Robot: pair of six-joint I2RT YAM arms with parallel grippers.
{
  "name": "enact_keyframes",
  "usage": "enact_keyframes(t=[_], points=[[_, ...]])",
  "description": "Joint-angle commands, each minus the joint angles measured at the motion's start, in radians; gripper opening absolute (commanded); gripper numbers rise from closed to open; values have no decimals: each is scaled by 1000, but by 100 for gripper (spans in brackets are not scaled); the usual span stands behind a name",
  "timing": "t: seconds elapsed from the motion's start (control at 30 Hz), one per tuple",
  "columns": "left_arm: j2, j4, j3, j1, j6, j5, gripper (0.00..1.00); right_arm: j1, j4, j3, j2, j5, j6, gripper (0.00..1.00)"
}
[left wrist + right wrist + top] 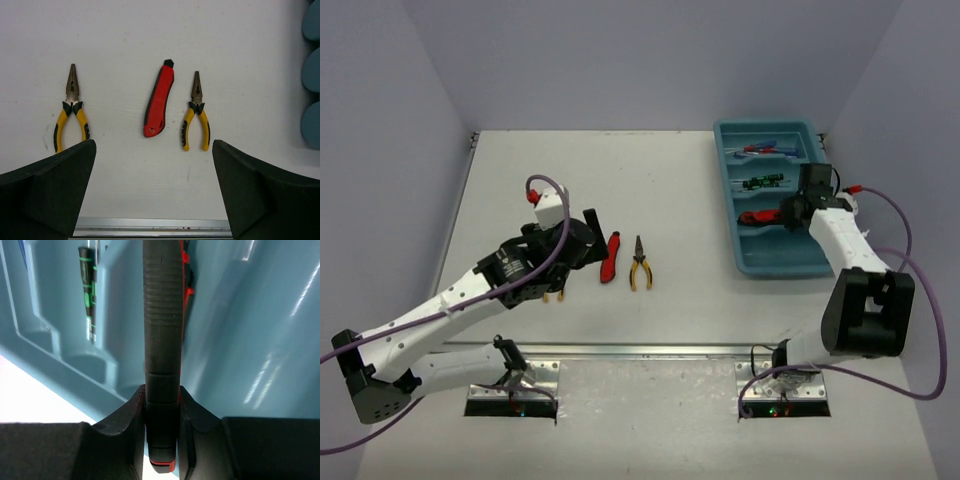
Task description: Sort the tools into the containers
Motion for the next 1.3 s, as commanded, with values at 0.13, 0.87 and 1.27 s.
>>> enact_keyframes(t=[0.13, 0.87, 1.27], points=[[71, -4, -9, 34, 46, -11, 100, -10, -85, 186, 138, -14, 134, 25], [555, 264, 27, 207, 193, 247, 99, 47, 202, 20, -184, -669, -644, 99], [794, 341, 68, 250, 253, 347, 77, 72, 149, -257, -230, -825, -787, 99]])
